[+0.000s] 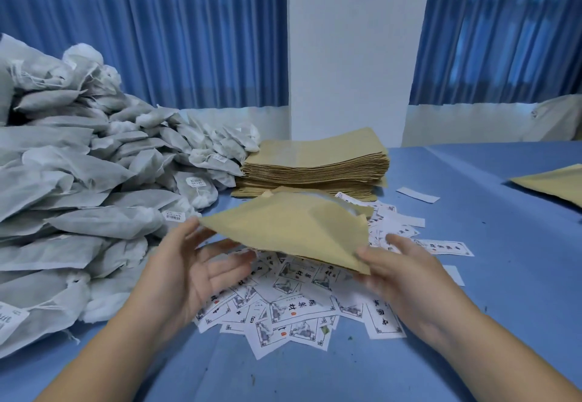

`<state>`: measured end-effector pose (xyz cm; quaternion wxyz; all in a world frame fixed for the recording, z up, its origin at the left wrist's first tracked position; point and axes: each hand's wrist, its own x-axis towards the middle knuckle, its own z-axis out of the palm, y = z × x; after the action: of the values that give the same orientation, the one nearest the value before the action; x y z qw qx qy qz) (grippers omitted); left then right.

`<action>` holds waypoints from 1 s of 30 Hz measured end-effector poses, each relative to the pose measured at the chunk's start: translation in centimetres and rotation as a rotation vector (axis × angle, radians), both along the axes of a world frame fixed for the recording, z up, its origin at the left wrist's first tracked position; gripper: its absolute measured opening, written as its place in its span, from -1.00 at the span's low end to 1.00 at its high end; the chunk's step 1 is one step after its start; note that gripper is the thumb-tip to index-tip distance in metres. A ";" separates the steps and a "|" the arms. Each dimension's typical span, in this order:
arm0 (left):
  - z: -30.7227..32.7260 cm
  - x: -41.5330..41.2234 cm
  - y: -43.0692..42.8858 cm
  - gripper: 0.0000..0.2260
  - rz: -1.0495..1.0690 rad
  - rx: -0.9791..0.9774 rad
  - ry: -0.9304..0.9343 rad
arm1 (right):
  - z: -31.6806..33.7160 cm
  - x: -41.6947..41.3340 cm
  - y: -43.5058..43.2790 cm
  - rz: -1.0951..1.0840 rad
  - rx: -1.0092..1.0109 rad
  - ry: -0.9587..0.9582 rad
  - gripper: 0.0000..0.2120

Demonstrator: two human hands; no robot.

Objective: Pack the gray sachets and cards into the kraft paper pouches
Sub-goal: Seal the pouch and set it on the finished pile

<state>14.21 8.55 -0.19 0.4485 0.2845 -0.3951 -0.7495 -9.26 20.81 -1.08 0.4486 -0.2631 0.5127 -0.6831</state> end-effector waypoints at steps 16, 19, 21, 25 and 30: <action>-0.4 -1.4 2.0 -0.79 0.163 0.035 -0.281 | -0.7 1.4 3.4 0.249 -0.156 0.260 -0.27; -0.3 -3.4 2.3 -0.78 0.107 0.000 -0.256 | -0.4 0.4 4.9 0.162 -0.195 0.233 -0.29; 0.1 -5.3 2.6 -0.79 0.065 -0.032 -0.253 | -0.1 -0.9 6.1 0.107 -0.203 0.234 -0.30; 1.3 -11.0 3.8 -0.82 0.016 -0.109 -0.249 | 0.8 -4.2 8.9 0.074 -0.252 0.231 -0.31; 2.7 -19.7 6.5 -0.89 -0.134 -0.141 -0.233 | 1.9 -9.7 12.8 -0.085 -0.247 0.267 -0.34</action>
<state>-5.52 15.06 2.55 0.3676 0.3103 -0.5144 -0.7099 -19.01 33.56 0.82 0.3114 -0.3826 0.4906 -0.7182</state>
